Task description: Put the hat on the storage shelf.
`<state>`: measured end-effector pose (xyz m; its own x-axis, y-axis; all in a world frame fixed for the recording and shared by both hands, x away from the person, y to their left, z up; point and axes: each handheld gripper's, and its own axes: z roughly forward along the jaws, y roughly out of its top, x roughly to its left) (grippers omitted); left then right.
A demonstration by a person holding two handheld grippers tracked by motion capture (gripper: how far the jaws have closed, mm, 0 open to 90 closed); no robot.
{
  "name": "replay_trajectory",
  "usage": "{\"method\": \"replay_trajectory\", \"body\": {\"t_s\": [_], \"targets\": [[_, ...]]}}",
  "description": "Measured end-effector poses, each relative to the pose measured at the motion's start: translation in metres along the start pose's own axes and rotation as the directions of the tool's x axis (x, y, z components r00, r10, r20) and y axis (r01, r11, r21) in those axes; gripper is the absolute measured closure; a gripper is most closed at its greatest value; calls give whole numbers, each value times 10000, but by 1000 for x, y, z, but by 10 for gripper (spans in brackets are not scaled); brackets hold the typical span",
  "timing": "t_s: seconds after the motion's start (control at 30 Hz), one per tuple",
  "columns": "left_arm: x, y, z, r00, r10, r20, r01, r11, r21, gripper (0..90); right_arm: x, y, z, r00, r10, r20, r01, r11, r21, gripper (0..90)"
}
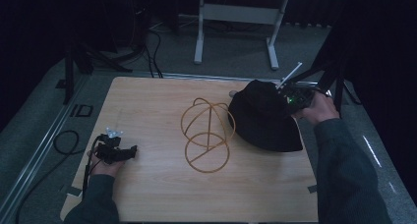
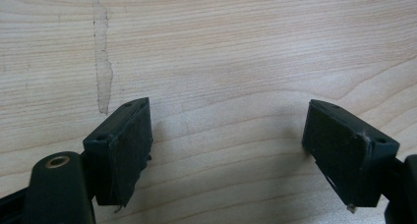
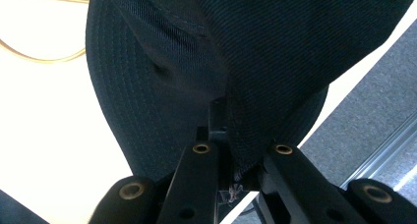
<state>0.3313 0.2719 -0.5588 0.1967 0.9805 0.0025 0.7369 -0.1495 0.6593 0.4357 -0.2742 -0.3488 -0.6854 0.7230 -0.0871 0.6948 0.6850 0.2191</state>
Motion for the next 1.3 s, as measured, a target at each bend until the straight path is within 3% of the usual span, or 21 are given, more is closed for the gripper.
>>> {"method": "replay_trajectory", "body": {"t_s": [0.63,1.3], "targets": [[0,0,0,10000,35,35,-35,10000,-1,193,2,-7,-30,9982,-597,112,603,9965,-587,881],[-1,0,0,10000,56,41,-56,10000,-2,192,-2,-14,-55,9980,-638,-40,631,9938,-919,882]]}}
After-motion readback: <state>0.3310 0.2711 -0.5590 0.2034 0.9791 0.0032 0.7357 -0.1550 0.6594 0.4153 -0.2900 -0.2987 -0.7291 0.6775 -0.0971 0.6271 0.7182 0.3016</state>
